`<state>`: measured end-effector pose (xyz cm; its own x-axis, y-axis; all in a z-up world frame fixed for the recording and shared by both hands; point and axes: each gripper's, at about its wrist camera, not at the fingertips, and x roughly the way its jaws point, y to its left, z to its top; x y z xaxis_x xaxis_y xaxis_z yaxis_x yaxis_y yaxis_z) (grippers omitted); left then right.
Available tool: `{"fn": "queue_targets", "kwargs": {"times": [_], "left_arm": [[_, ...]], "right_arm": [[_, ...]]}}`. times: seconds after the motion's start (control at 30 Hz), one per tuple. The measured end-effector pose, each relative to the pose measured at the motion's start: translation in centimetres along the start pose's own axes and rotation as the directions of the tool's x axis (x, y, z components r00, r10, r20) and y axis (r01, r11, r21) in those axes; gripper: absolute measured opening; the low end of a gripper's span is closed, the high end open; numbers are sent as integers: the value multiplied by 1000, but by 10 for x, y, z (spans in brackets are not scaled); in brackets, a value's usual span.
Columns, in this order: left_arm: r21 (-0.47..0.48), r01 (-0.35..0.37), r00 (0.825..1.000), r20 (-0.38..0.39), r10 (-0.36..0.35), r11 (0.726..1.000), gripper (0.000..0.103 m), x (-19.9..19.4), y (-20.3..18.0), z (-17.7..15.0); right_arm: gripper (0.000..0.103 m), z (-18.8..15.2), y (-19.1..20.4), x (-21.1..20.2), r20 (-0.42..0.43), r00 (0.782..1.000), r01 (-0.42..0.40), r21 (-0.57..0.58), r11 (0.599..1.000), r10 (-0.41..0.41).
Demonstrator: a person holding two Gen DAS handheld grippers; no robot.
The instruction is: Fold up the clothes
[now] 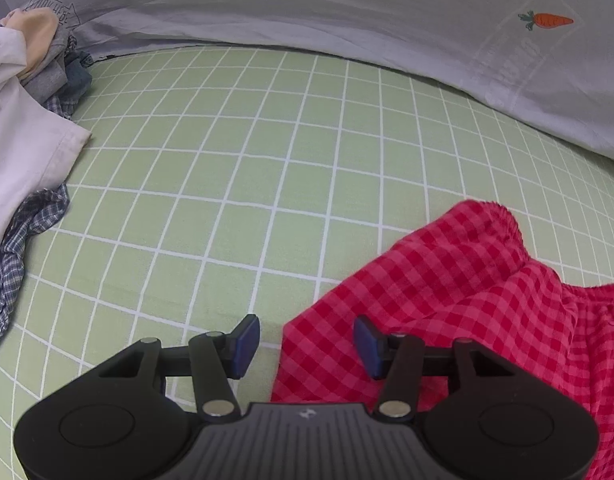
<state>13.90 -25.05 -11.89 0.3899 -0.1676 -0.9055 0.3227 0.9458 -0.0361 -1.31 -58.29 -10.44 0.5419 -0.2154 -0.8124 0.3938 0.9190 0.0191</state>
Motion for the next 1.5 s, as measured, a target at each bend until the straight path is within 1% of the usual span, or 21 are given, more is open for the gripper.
{"fn": "queue_targets", "kwargs": {"times": [0.07, 0.1, 0.13, 0.2, 0.23, 0.27, 0.33, 0.43, 0.57, 0.7, 0.83, 0.93, 1.0, 1.13, 1.23, 1.3, 1.33, 1.4, 1.43, 1.47, 1.5], "left_arm": [[-21, -9, 999, 37, 10, 1000, 55, -10, 6, 3], [-32, -13, 999, 49, 15, 999, 56, -14, 9, 3], [-44, -17, 998, 56, 19, 999, 59, -17, 12, 3], [-76, -19, 998, 58, 23, 997, 60, -22, 21, -1], [-94, -16, 998, 52, 21, 995, 61, -23, 24, -4], [-116, -8, 999, 42, 13, 993, 61, -24, 28, -9], [-152, 14, 1000, 18, -11, 988, 61, -24, 33, -21], [-190, 65, 998, -15, -69, 980, 61, -25, 33, -41], [-195, 104, 994, -24, -111, 975, 61, -32, 21, -60], [-154, 130, 991, -21, -135, 980, 61, -45, 6, -72], [-114, 139, 990, -15, -141, 984, 68, -54, -10, -82], [-109, 148, 989, -14, -150, 983, 68, -57, -19, -88], [-135, 143, 989, -13, -146, 980, 68, -56, -22, -92], [-169, 119, 992, -16, -123, 978, 68, -46, -30, -94], [-173, 109, 993, -32, -117, 979, 68, -35, -38, -90], [-172, 110, 991, -52, -121, 979, 65, -26, -45, -87], [-170, 105, 992, -56, -116, 980, 58, -24, -48, -84], [-156, 92, 993, -53, -101, 983, 39, -21, -55, -77], [-149, 98, 993, -48, -106, 984, 15, -20, -58, -74], [-144, 102, 993, -41, -109, 984, 7, -20, -62, -68], [-131, 93, 995, -25, -97, 987, 6, -22, -68, -63]], "right_arm": [[6, 24, -19, -3, 102, 993, 54, 66, 996, -60], [10, 34, -30, -3, 136, 986, 86, 111, 990, -101], [30, 40, -37, -2, 139, 979, 130, 137, 982, -149], [58, 47, -48, -1, 120, 963, 221, 161, 962, -242], [62, 42, -51, -2, 116, 957, 245, 166, 955, -266], [65, 34, -53, -6, 112, 957, 246, 173, 954, -268], [79, 7, -58, -14, 77, 966, 226, 203, 953, -246], [80, -44, -61, -24, -11, 971, 233, 245, 941, -238], [84, -113, -70, -46, -117, 956, 292, 309, 905, -269], [100, -154, -82, -69, -162, 939, 341, 354, 871, -302], [102, -171, -92, -85, -149, 927, 374, 359, 855, -343], [103, -178, -101, -91, -139, 938, 346, 353, 869, -317], [103, -181, -105, -92, -136, 946, 324, 341, 882, -295], [103, -181, -116, -88, -139, 951, 308, 300, 903, -278], [103, -175, -132, -83, -139, 953, 299, 305, 904, -268], [103, -170, -143, -77, -141, 954, 297, 311, 903, -265], [103, -168, -148, -73, -144, 953, 298, 315, 901, -265], [103, -164, -158, -64, -150, 952, 302, 321, 898, -267], [103, -162, -161, -61, -156, 950, 307, 324, 895, -269], [102, -160, -163, -58, -163, 949, 310, 331, 891, -270], [102, -159, -165, -55, -169, 948, 313, 340, 887, -270]]}}
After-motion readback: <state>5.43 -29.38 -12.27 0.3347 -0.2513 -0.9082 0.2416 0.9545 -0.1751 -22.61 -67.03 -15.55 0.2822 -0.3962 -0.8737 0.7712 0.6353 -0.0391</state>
